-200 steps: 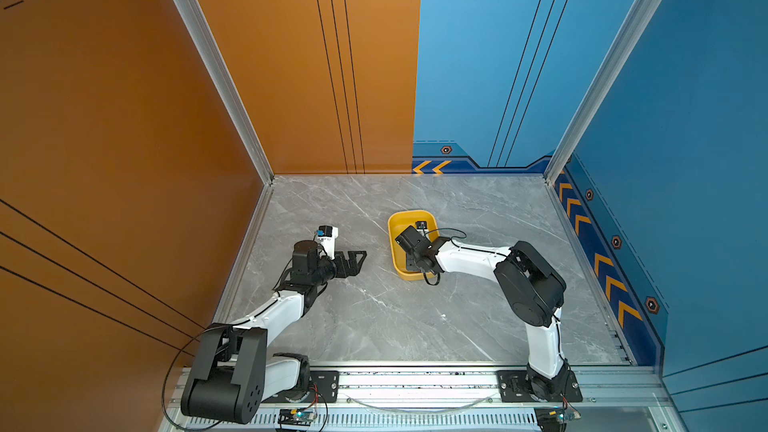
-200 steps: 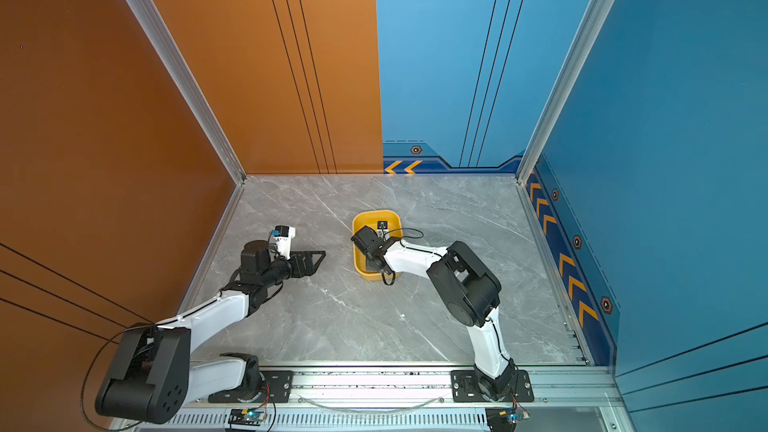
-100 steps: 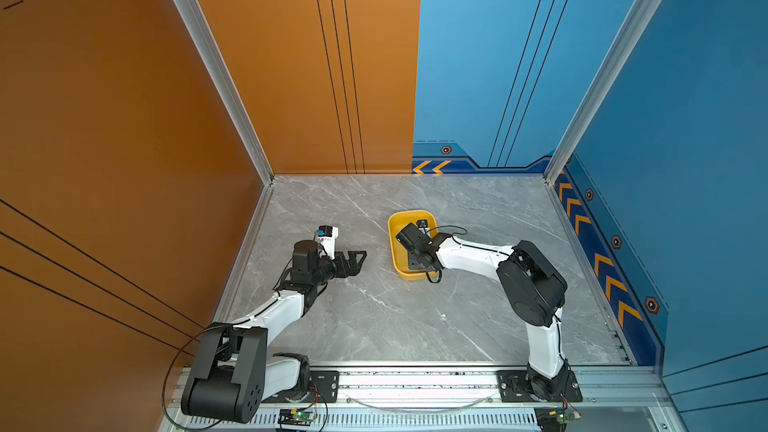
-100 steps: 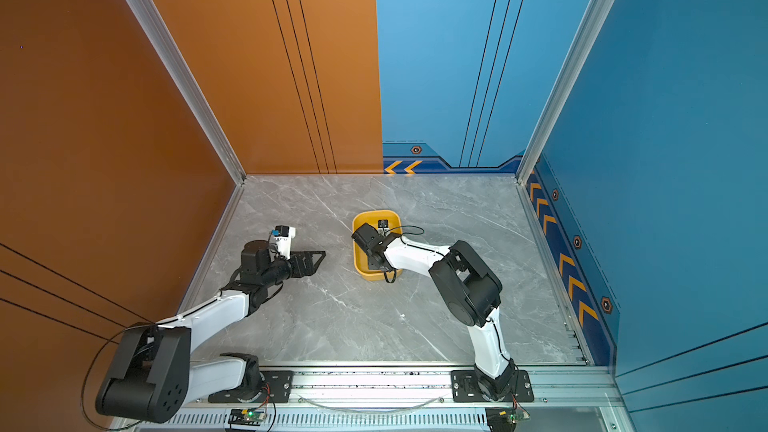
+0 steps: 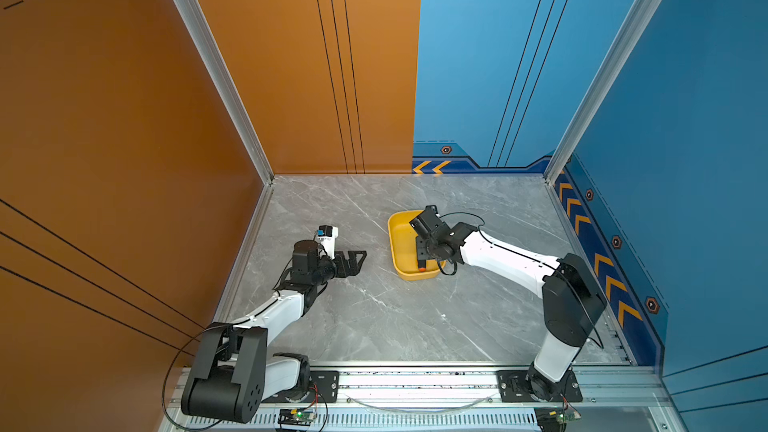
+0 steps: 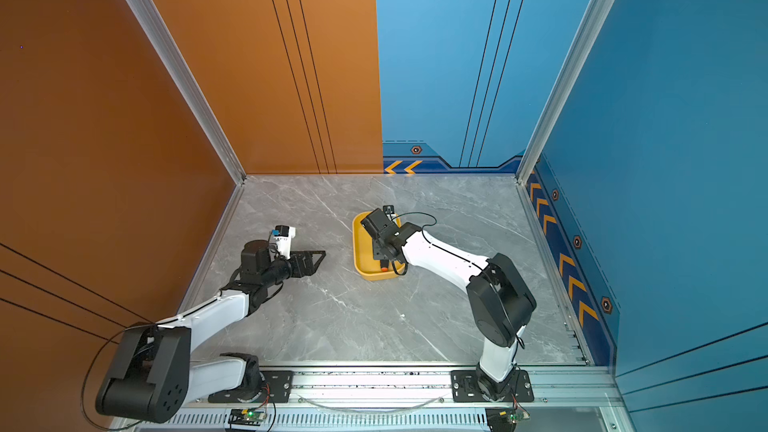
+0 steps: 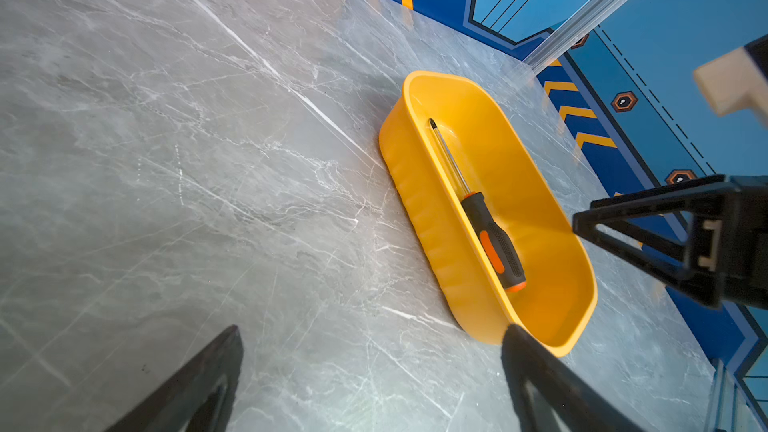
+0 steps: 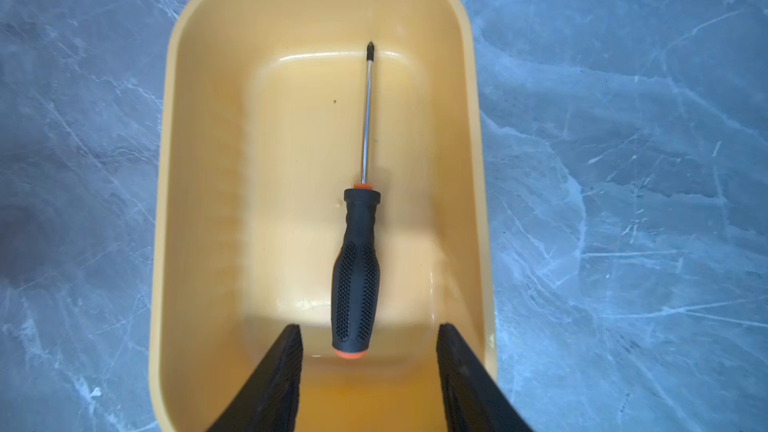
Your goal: Put the screwdriver in the bin
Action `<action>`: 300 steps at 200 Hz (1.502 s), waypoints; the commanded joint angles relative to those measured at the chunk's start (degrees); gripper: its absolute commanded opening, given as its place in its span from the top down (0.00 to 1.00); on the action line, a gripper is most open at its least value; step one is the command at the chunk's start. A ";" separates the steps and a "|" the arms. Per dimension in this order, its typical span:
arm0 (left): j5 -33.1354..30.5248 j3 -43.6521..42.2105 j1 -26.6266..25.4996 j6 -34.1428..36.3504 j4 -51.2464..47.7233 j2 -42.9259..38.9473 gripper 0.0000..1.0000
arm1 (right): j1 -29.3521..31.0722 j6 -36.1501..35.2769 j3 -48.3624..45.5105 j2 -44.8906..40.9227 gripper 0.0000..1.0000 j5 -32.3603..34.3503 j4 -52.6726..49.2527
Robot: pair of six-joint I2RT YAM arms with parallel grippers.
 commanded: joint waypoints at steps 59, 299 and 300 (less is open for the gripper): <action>-0.72 2.49 0.53 1.24 -2.47 -0.70 0.02 | -11.13 -17.83 -20.94 -26.85 0.46 0.78 5.36; -30.19 -5.14 0.59 24.35 6.96 -12.39 0.02 | -41.17 -27.77 -52.47 -26.94 0.41 -7.18 61.43; -30.30 -5.14 0.59 24.34 7.11 -12.21 0.02 | -41.17 -27.82 -52.55 -26.76 0.41 -7.14 61.78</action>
